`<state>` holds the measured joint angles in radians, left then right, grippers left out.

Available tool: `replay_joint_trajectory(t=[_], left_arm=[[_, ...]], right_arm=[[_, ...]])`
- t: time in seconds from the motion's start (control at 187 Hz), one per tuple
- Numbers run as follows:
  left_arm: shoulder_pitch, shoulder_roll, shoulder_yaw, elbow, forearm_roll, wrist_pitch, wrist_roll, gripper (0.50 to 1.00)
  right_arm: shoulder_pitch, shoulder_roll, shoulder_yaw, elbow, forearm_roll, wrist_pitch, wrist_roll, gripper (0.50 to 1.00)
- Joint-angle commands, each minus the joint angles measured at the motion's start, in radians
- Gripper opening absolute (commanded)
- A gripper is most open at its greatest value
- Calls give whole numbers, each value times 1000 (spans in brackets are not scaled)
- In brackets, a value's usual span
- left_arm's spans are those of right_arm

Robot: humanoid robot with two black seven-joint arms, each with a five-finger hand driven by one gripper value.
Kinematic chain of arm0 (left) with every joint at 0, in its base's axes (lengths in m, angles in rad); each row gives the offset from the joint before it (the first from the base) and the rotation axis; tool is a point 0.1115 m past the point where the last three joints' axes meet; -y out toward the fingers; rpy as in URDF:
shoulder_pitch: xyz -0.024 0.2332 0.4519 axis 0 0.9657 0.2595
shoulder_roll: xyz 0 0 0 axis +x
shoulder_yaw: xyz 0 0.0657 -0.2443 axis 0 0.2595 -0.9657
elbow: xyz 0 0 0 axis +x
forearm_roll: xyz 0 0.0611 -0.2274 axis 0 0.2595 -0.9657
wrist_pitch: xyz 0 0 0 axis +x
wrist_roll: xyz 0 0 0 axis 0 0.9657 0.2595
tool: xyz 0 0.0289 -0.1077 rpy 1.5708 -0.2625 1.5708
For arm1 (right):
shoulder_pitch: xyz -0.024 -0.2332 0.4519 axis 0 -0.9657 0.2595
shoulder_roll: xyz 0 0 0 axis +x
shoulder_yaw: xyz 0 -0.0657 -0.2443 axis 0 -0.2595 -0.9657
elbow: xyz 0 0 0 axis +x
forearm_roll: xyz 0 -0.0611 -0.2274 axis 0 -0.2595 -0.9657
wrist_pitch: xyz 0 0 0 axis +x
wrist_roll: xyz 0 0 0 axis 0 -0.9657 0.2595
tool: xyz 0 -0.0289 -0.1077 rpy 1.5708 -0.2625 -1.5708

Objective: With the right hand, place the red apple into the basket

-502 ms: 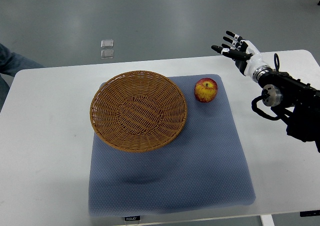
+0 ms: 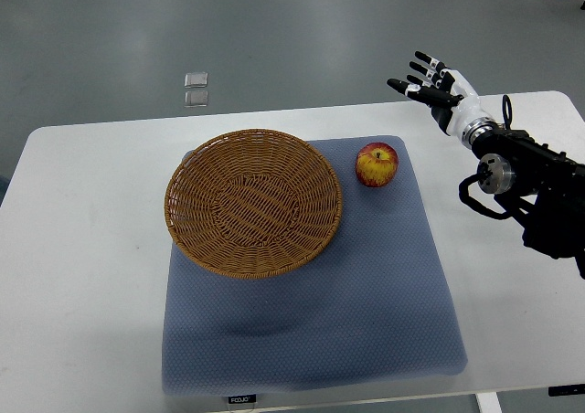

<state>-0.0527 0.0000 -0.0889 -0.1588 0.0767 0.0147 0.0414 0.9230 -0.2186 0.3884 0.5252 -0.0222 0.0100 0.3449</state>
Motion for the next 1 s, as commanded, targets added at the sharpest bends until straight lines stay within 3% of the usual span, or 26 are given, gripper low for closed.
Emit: replay_joint_trajectory(t=[0.0,0.085,0.294,0.305,0.369,0.374,0.406,0.636,0.807,0.994], left_arm=[[0,0,0,1,0,1,0,1000],[0,0,0,1,0,1,0,1000],[2,0,0,-1,0,1,0,1000],[0,0,0,1,0,1,0,1000],[0,0,0,1,0,-1,0,1000],[2,0,0,1,0,1,0,1000],[1,0,0,1,0,1,0,1000],[0,0,0,-1,0,-1,0,1000],[1,0,0,-4,0,-1,0,1000],[0,0,0,-7,0,-1,0,1000]], right_arm=[[-1,-4,-3,1,-30,24,8,917],[-1,-11,-2,-1,-67,93,8,917],[4,-28,-5,1,-130,130,9,917],[22,-33,-10,1,-197,165,11,917],[24,-34,-11,1,-209,174,11,917],[28,-39,-11,1,-273,220,16,917],[30,-41,-11,1,-311,235,22,917],[48,-41,-13,3,-521,265,42,917],[83,-64,-14,6,-880,344,103,917],[97,-70,-16,6,-1059,373,143,915]])
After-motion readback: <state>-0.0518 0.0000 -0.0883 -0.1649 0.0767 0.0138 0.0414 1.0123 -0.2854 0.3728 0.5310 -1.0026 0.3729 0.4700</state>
